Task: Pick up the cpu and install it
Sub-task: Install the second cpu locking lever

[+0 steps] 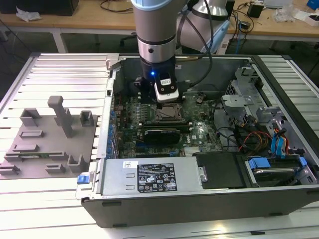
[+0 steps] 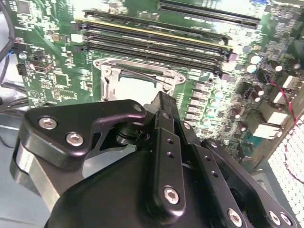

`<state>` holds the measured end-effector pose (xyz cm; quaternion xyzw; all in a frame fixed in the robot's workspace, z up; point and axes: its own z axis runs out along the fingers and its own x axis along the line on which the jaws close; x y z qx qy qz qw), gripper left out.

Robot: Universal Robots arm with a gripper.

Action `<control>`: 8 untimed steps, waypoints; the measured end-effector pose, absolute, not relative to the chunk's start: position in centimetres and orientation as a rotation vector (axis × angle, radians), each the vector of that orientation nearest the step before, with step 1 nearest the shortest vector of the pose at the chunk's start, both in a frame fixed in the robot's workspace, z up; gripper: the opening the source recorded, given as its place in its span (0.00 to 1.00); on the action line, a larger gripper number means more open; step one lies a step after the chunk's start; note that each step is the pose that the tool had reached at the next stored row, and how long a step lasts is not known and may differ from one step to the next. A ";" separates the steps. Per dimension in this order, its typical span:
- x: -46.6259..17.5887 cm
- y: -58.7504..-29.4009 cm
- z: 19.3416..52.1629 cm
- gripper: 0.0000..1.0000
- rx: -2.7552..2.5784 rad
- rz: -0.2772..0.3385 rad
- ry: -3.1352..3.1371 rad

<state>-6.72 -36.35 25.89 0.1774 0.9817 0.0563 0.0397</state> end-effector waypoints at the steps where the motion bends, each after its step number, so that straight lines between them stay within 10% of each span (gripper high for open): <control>1: -6.5 -36.4 25.9 0.11 0.538 0.172 3.012; 8: -5.9 -36.9 25.6 0.11 0.452 0.170 3.048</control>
